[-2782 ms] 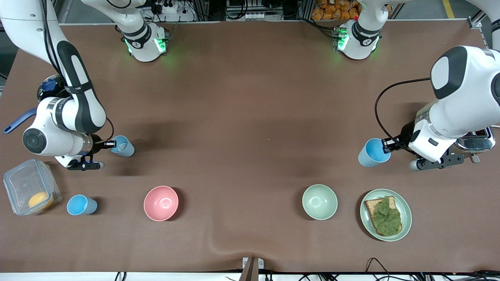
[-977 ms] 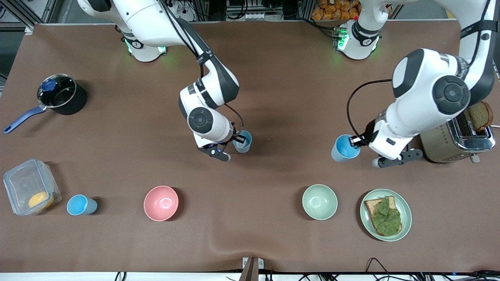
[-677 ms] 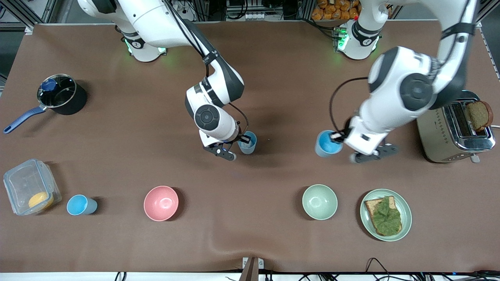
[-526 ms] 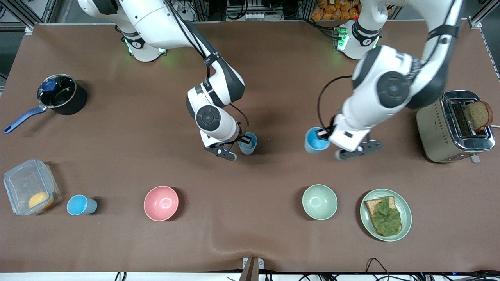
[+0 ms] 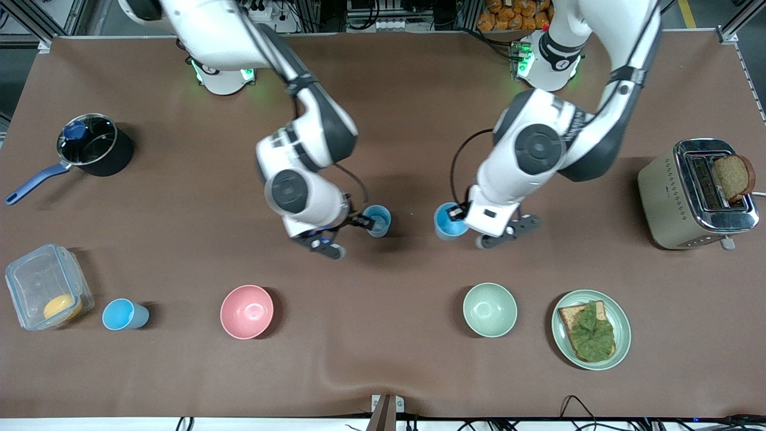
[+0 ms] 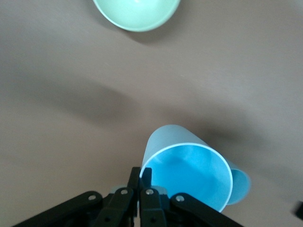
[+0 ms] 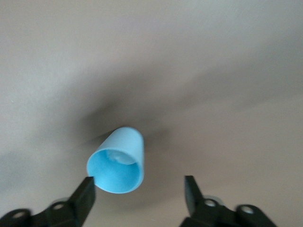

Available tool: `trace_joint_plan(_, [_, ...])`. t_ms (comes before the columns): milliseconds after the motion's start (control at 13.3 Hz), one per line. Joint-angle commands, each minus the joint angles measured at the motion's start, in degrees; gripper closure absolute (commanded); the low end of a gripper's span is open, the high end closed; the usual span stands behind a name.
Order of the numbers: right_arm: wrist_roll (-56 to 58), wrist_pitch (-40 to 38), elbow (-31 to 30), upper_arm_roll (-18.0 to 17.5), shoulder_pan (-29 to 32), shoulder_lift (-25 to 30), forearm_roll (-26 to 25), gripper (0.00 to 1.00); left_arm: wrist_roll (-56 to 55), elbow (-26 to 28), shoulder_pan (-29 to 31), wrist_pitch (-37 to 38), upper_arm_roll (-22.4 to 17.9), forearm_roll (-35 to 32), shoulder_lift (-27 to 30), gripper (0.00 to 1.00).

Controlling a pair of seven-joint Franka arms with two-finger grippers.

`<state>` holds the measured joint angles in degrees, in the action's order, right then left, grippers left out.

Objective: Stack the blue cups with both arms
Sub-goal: 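Open and withdraw the right gripper while the left gripper holds its cup above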

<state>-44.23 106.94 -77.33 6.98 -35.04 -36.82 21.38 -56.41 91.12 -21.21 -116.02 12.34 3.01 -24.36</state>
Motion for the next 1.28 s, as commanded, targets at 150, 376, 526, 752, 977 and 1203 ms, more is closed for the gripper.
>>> trace_joint_plan(150, [11.34,-11.21,-0.28,-0.48,10.76,6.04,-8.78,0.0,-16.52,-7.18,-7.52,-3.68,-0.38,-1.07,-5.87,1.0])
trace_joint_plan(376, [20.37,-17.1,-0.37,-0.39,16.38,8.86,-12.24,0.0,-21.18,-7.18,-9.98,-7.45,-0.38,-1.34,-7.53,1.0])
trace_joint_plan(526, [26.54,-20.71,-0.37,-0.48,20.25,10.88,-14.25,0.0,-24.09,-6.92,-11.83,-10.71,-0.56,-1.95,-9.12,1.0])
trace_joint_plan(752, [30.86,-22.13,-2.56,-0.92,23.78,15.7,-18.04,0.0,-24.54,-6.92,-12.8,-12.74,-0.56,-3.7,-11.93,1.0])
trace_joint_plan(977, [33.75,-21.87,-6.43,-1.09,27.73,22.56,-18.57,0.0,-24.89,-6.39,-13.42,-13.01,-0.56,-4.32,-12.9,1.0])
trace_joint_plan(1203, [36.4,-20.38,-11.07,-1.09,31.42,30.55,-18.75,0.0,-25.42,-5.25,-13.59,-12.92,-0.56,-4.41,-12.73,1.0])
